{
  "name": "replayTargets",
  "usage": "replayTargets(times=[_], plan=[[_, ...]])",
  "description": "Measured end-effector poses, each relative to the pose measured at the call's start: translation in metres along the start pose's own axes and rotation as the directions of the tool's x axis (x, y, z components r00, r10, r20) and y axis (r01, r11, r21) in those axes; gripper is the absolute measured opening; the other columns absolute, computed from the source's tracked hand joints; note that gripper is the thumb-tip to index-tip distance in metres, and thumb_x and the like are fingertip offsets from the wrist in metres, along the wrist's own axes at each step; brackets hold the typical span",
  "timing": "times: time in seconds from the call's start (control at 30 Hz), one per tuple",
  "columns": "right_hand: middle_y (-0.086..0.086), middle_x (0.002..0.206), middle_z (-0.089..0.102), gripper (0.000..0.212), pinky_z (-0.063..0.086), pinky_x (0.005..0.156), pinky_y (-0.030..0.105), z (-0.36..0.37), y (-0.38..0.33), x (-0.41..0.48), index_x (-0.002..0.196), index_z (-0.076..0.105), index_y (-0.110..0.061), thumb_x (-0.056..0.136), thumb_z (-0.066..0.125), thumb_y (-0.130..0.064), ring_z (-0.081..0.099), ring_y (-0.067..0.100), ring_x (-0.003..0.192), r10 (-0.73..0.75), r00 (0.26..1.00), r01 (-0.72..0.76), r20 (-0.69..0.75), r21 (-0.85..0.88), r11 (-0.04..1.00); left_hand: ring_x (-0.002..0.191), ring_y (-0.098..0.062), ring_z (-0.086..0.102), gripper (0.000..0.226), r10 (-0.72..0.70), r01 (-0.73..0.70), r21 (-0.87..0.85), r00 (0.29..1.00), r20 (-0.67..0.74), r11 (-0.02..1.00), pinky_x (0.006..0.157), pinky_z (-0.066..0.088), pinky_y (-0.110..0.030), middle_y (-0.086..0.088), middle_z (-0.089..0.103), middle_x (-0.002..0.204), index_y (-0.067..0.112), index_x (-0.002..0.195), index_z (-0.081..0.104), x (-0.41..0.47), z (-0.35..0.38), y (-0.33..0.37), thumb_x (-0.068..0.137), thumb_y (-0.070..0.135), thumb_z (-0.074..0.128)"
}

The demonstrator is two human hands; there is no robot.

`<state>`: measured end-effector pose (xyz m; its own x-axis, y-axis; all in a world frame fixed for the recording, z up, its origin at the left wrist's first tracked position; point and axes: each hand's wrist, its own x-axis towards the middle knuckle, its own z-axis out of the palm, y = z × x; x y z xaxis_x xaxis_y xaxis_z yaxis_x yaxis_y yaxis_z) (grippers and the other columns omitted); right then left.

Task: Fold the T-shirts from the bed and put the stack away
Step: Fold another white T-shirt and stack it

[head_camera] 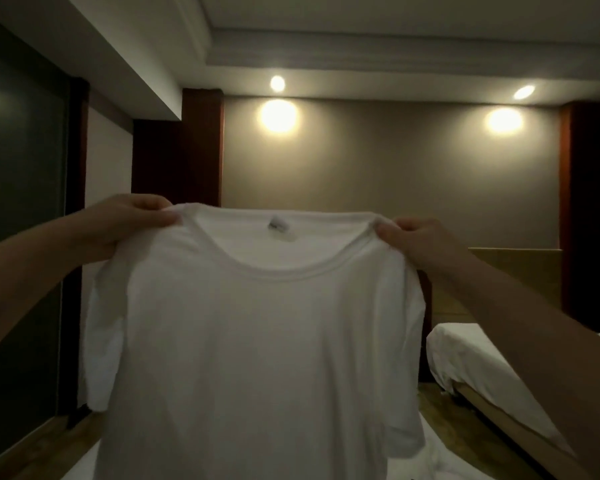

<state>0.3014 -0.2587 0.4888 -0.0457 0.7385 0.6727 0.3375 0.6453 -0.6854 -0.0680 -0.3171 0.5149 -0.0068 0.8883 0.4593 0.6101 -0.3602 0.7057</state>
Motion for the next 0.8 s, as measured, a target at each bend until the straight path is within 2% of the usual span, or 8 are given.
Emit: replayTargets(times=[0.07,0.17,0.23,0.3,0.47,0.67,0.73,0.8], plan=[[0.001,0.071,0.062,0.019,0.046,0.056,0.017,0.009,-0.006,0.005,0.083,0.068,-0.009,0.09,0.061,-0.025,0.053,0.009,0.06,0.118,0.987,-0.126,0.113,0.067,0.99,0.087,-0.03,0.063,0.051,0.004,-0.003,0.121,1.0,-0.008,0.993,0.063,0.048,-0.03,-0.01,0.064,0.087,0.019,0.083,0.068,0.003,0.009,-0.001,0.052,0.06,0.073],[0.006,0.071,0.057,0.037,0.039,0.055,0.021,0.014,-0.005,0.023,0.09,0.068,0.006,0.087,0.063,-0.031,0.049,0.013,0.064,0.044,0.994,-0.018,0.102,-0.238,0.971,0.086,-0.026,0.06,0.022,0.062,-0.052,0.18,0.997,-0.048,0.982,0.061,0.044,-0.026,-0.008,0.061,0.09,0.015,0.091,0.064,0.011,0.018,-0.002,0.084,0.035,0.059],[0.007,0.069,0.053,0.037,0.033,0.055,0.024,0.005,-0.02,0.037,0.078,0.066,0.002,0.087,0.063,-0.033,0.047,0.014,0.067,-0.091,0.994,0.078,-0.06,-0.196,0.978,0.084,-0.027,0.06,0.018,0.084,-0.07,0.091,0.983,-0.166,0.993,0.061,0.045,-0.028,-0.01,0.06,0.091,0.014,0.093,0.063,0.018,0.012,0.004,0.09,0.029,0.054],[0.0,0.063,0.05,0.03,0.031,0.054,0.023,0.005,-0.035,0.043,0.064,0.058,-0.013,0.089,0.06,-0.03,0.045,0.012,0.068,-0.172,0.985,0.164,0.005,-0.337,0.927,0.081,-0.024,0.06,0.019,0.071,-0.056,0.098,0.985,-0.155,0.994,0.06,0.045,-0.027,-0.01,0.061,0.091,0.013,0.095,0.063,0.022,0.009,0.008,0.091,0.028,0.053],[0.008,0.079,0.059,0.024,0.03,0.053,0.009,0.0,-0.032,0.048,0.082,0.065,-0.006,0.092,0.056,-0.026,0.049,0.016,0.076,-0.3,0.951,0.24,-0.075,-0.433,0.869,0.078,-0.019,0.056,0.015,0.036,-0.059,-0.071,0.957,-0.288,0.996,0.058,0.04,-0.027,-0.005,0.06,0.089,0.015,0.089,0.062,0.025,0.012,0.01,0.091,0.027,0.053],[0.003,0.071,0.059,0.028,0.038,0.057,0.017,0.01,-0.001,0.039,0.08,0.068,-0.007,0.09,0.058,-0.031,0.051,0.013,0.067,-0.012,1.0,0.01,-0.007,-0.299,0.954,0.074,-0.024,0.061,0.031,-0.101,0.094,-0.131,0.993,-0.054,0.987,0.059,0.049,-0.03,-0.013,0.063,0.088,0.0,0.103,0.061,0.017,0.028,-0.009,0.088,0.026,0.055],[0.003,0.071,0.06,0.024,0.044,0.054,0.022,0.012,0.005,0.032,0.074,0.065,-0.008,0.088,0.063,-0.028,0.054,0.014,0.065,0.194,0.981,-0.193,0.0,-0.083,0.978,0.063,-0.021,0.067,0.03,-0.199,0.203,-0.244,0.979,0.04,0.948,0.053,0.053,-0.025,-0.011,0.069,0.079,0.001,0.105,0.061,0.014,0.035,-0.011,0.088,0.025,0.054],[0.008,0.081,0.063,0.017,0.047,0.054,0.029,0.02,0.009,0.022,0.079,0.063,-0.006,0.085,0.067,-0.021,0.058,0.019,0.07,0.44,0.89,-0.455,0.119,0.187,0.871,0.052,-0.021,0.068,0.022,-0.338,0.359,-0.411,0.933,0.126,0.838,0.043,0.053,-0.026,-0.01,0.071,0.067,0.005,0.1,0.062,0.01,0.047,-0.011,0.089,0.023,0.056]])
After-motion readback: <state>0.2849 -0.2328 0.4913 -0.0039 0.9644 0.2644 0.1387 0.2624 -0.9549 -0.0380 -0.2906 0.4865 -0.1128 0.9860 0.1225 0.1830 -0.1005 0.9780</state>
